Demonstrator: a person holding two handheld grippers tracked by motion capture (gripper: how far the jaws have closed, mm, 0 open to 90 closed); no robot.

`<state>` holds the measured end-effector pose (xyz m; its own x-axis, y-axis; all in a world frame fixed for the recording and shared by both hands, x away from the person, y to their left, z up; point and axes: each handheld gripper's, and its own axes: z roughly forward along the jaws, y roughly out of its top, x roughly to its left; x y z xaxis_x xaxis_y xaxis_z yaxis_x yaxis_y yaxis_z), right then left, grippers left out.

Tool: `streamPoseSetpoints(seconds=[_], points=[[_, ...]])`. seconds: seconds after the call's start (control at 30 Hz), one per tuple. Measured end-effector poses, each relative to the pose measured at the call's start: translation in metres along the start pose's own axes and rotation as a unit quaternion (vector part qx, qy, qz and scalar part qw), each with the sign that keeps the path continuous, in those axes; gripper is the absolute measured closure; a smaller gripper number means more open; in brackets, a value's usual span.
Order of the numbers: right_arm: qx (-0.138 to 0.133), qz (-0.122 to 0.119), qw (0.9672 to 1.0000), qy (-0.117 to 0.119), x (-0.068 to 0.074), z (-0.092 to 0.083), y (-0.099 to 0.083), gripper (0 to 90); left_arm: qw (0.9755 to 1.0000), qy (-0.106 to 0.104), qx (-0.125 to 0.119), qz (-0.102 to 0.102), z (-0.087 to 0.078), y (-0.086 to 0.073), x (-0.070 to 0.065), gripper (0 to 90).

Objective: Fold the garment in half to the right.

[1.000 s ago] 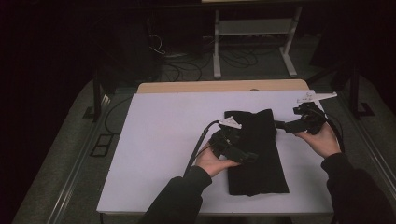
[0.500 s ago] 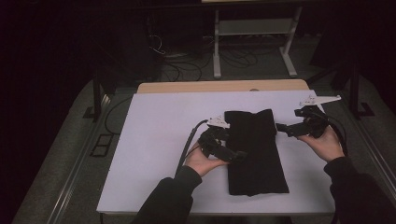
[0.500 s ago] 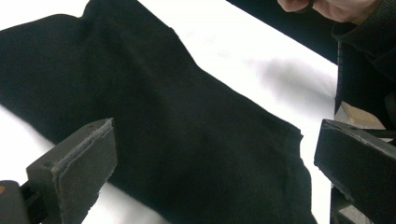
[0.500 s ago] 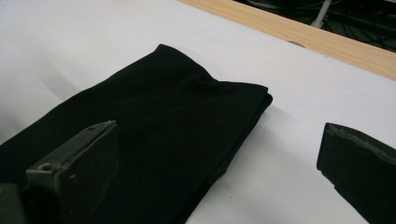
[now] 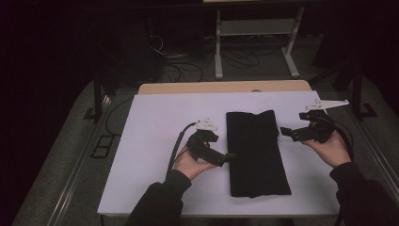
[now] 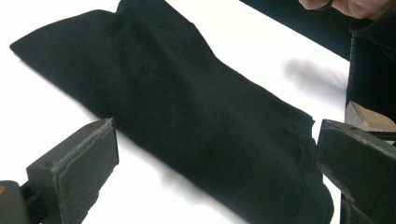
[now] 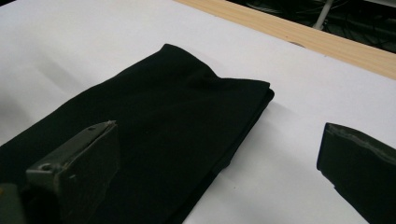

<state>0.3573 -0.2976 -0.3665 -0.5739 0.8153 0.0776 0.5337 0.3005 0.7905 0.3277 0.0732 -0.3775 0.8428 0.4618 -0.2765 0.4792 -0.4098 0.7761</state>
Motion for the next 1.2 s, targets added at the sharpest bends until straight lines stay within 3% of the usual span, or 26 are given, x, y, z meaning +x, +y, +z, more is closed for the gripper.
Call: streamPoseSetpoints(seconds=[1.07, 1.2], points=[[-0.013, 0.008, 0.9999, 0.002, 0.002, -0.018, -0.019, 0.0, 0.9995, 0.023, -0.016, -0.016, -0.043, -0.037, 0.019, 0.0], [-0.016, 0.011, 0.9998, 0.005, 0.003, -0.02, -0.021, 0.0, 0.9988, 0.036, -0.03, -0.016, -0.052, -0.043, 0.021, 0.0]])
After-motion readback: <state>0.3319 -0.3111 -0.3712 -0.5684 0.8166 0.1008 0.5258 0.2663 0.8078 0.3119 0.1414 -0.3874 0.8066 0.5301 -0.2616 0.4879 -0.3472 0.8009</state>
